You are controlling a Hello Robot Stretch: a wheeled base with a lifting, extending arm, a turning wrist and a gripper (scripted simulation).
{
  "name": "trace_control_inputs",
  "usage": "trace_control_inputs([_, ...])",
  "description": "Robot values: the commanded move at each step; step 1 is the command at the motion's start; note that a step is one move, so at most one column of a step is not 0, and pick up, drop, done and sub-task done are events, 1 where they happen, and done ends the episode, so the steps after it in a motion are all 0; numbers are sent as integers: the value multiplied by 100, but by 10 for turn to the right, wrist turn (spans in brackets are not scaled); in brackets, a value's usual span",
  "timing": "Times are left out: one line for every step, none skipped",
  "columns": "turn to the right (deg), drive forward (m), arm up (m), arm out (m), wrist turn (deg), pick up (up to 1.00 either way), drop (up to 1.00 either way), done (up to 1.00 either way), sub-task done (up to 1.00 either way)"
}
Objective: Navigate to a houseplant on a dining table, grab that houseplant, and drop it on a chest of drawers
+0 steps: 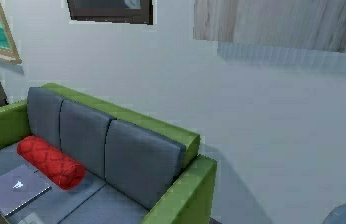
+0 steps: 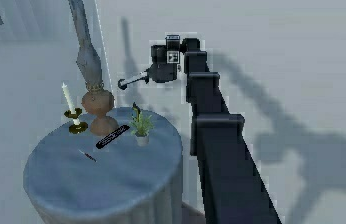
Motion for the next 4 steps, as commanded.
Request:
trace_control_inputs([0,0,-30,0,0,0,0,0,0])
trace_control_inputs([0,0,0,0,0,100,0,0,0])
trace_control_inputs([0,0,10,0,0,0,0,0,0])
trace_control_inputs([0,0,20,0,0,0,0,0,0])
